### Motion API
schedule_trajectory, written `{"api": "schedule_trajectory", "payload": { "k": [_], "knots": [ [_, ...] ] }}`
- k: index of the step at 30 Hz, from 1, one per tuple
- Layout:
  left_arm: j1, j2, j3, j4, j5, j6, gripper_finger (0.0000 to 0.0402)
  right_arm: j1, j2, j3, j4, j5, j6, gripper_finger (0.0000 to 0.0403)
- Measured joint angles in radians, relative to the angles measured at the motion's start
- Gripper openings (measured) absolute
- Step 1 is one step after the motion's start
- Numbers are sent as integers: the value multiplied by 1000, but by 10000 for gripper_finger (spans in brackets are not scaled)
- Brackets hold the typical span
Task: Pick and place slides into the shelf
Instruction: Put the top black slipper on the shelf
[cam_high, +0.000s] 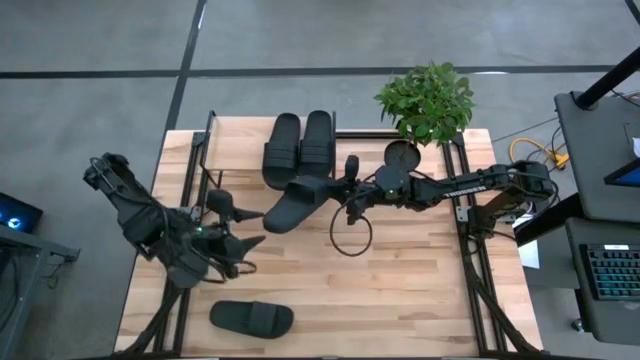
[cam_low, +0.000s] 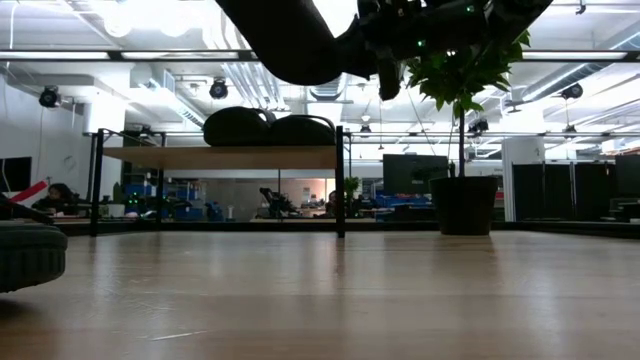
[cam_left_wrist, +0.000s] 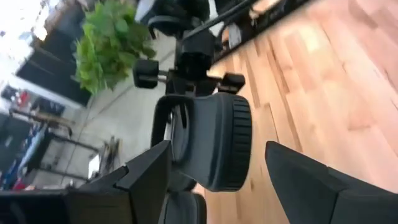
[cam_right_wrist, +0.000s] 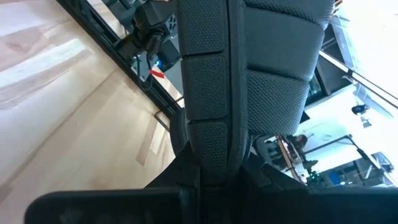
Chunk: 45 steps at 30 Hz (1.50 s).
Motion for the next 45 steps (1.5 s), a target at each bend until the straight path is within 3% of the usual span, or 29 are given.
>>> {"api": "schedule_trajectory", "payload": {
  "k": [6,12,16,23,39,42,45],
  "knots": [
    [-1,192,204,-261,0,-143,244,0,0,0,-16,0,12,37],
    [-1,338,311,-503,-64,-281,244,0,0,0,-24,0,14,37],
    [-1,367,348,-510,-94,-282,244,0,0,0,-44,0,15,37],
    [45,353,338,-463,-26,-279,244,0,0,0,-39,-1,10,37],
    [114,355,299,-366,-9,-186,243,0,0,0,-8,-9,-4,37],
    [126,355,299,-353,-9,-177,224,0,0,0,-9,-9,-4,37],
    [141,355,299,-353,-9,-175,179,1,0,0,-7,-9,-4,37]
  ]
}}
